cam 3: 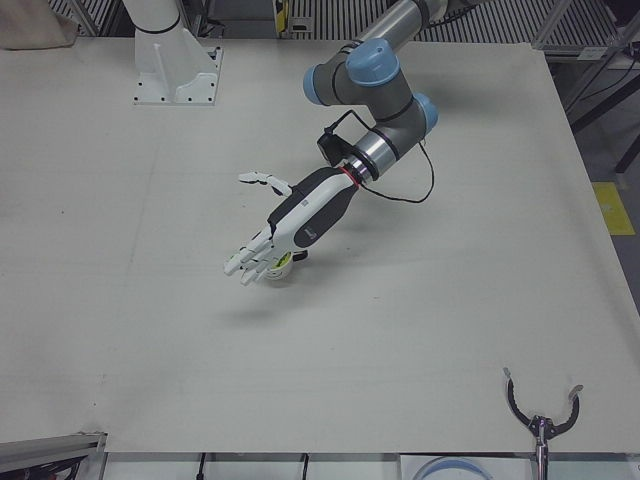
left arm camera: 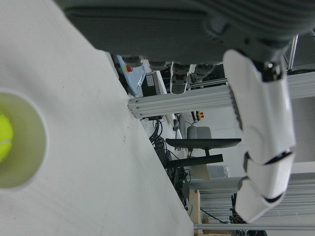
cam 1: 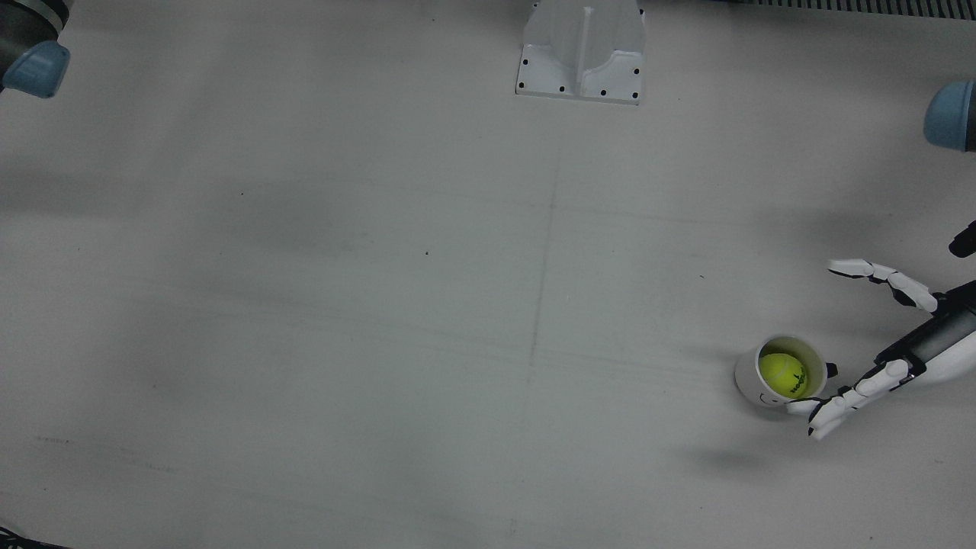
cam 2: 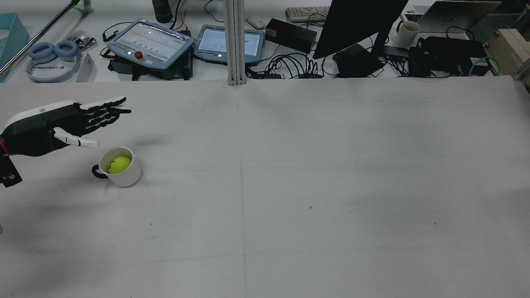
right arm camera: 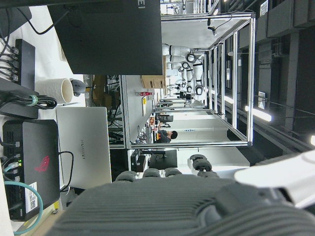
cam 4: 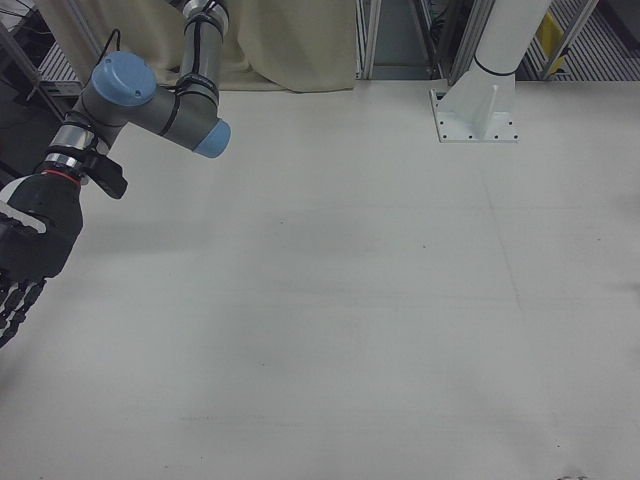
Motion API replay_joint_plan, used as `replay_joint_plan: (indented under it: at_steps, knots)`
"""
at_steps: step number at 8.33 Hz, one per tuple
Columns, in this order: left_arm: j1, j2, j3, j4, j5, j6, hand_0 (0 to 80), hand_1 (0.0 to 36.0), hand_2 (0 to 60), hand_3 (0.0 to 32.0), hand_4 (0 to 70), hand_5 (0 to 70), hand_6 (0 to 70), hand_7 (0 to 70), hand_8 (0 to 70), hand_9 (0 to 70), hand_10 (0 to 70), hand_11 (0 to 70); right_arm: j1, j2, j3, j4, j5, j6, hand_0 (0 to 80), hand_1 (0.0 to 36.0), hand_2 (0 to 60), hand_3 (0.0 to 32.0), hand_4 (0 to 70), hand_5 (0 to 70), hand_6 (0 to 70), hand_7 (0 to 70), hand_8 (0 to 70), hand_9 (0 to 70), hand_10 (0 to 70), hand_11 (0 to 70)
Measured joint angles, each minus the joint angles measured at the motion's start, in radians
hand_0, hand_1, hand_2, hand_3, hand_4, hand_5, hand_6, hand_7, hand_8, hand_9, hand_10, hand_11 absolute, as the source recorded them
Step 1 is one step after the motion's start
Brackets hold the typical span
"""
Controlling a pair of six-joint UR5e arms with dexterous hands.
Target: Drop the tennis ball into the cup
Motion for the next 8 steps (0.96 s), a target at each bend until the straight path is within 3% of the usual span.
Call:
replay_joint_plan:
  at_steps: [2,3,6,8]
  knots:
    - [-0.114,-0.111,0.037,0.08,-0.001,0.001,49.6,24.2,18.6,0.0,0.0,2.2,0.3,14.2,0.0,1.4,0.0,0.0,0.0,0.0,0.0,0.0,0.0,0.0,0.0,0.0,0.0,0.0,0.0,0.0,0.0,0.0,0.0,0.0,0.0,0.0]
    - [-0.17,-0.184,0.098,0.105,-0.001,0.001,50.7,26.5,22.8,0.0,0.0,2.8,0.3,14.6,0.0,1.5,0.0,0.0,0.0,0.0,0.001,0.0,0.0,0.0,0.0,0.0,0.0,0.0,0.0,0.0,0.0,0.0,0.0,0.0,0.0,0.0]
    - [-0.337,-0.28,0.369,0.024,-0.007,-0.018,52.4,28.6,23.8,0.0,0.0,3.5,0.4,17.7,0.0,2.1,0.0,0.0,-0.001,0.0,0.0,0.0,0.0,0.0,0.0,0.0,0.0,0.0,0.0,0.0,0.0,0.0,0.0,0.0,0.0,0.0]
    - [-0.421,-0.29,0.455,-0.005,-0.011,-0.036,53.1,28.4,22.6,0.0,0.0,4.5,1.6,16.1,0.0,1.8,0.0,0.0,-0.001,0.0,0.0,0.0,0.0,0.0,0.0,0.0,0.0,0.0,0.0,0.0,0.0,0.0,0.0,0.0,0.0,0.0]
